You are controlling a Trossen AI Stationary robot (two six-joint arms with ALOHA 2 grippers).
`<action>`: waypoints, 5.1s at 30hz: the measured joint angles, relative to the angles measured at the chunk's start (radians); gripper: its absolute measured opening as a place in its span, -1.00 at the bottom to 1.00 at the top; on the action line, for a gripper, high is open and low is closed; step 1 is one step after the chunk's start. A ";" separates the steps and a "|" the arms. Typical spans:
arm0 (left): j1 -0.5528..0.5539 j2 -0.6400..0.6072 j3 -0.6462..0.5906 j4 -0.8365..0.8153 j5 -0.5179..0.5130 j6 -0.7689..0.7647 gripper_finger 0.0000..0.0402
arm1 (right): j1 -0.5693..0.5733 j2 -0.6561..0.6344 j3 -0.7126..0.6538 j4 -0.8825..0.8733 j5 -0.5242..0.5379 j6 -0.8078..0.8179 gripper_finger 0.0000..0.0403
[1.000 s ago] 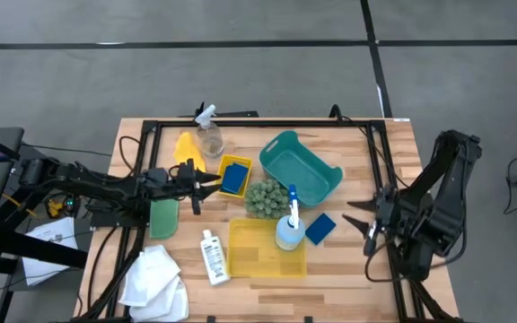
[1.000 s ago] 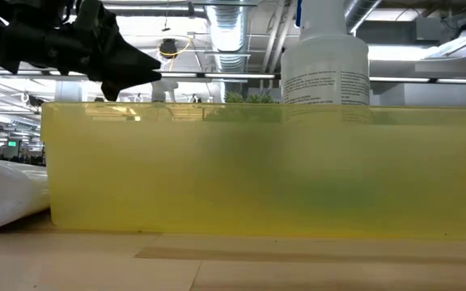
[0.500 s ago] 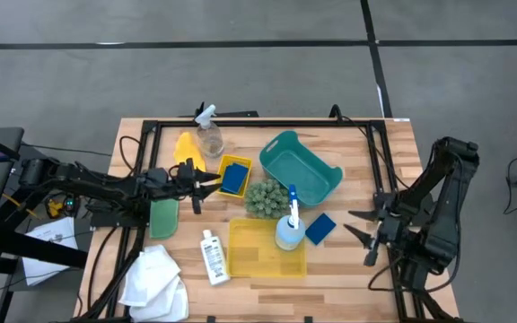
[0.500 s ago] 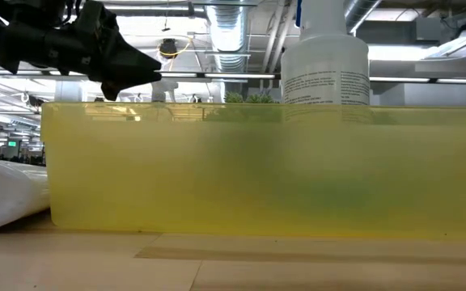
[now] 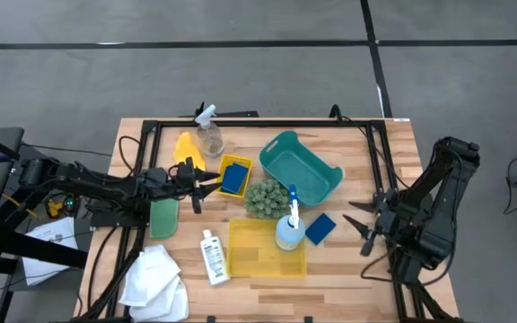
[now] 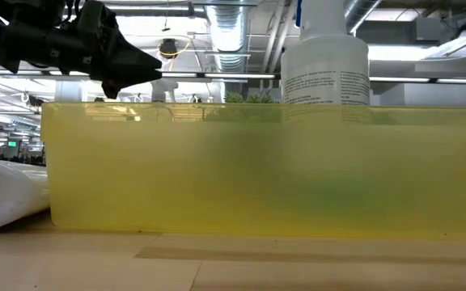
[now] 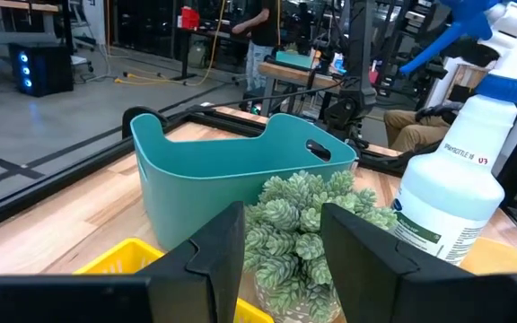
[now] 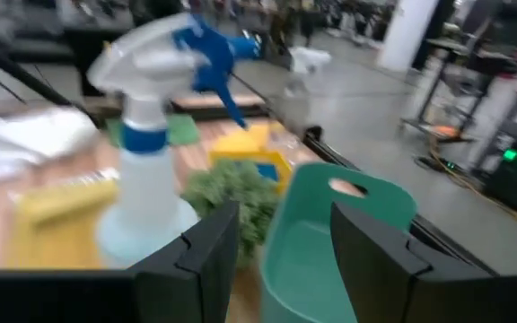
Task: Pick & Place Kitchen Items
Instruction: Put the yellow microfiber cloth into the green bin
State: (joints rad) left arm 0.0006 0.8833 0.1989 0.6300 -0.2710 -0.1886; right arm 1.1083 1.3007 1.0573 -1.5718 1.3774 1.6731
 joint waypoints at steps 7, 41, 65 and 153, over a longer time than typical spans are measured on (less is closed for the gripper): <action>0.000 0.000 0.000 0.000 0.000 -0.001 -0.28 | -0.087 0.001 0.000 0.000 -0.134 -0.027 -0.17; 0.000 0.003 0.001 -0.005 -0.018 0.027 -0.28 | 0.116 -0.248 -0.414 0.174 0.194 0.365 -0.17; 0.000 0.003 0.001 -0.028 -0.036 0.027 -0.28 | 0.220 -0.325 -0.462 0.251 0.194 0.311 -0.33; 0.009 0.003 0.014 -0.154 -0.414 0.125 -0.25 | -0.784 -1.256 -0.890 1.427 -1.032 -1.508 -0.84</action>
State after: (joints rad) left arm 0.0091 0.8860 0.2130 0.4758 -0.6846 -0.0640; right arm 0.3241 0.0444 0.1673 -0.1452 0.3450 0.1653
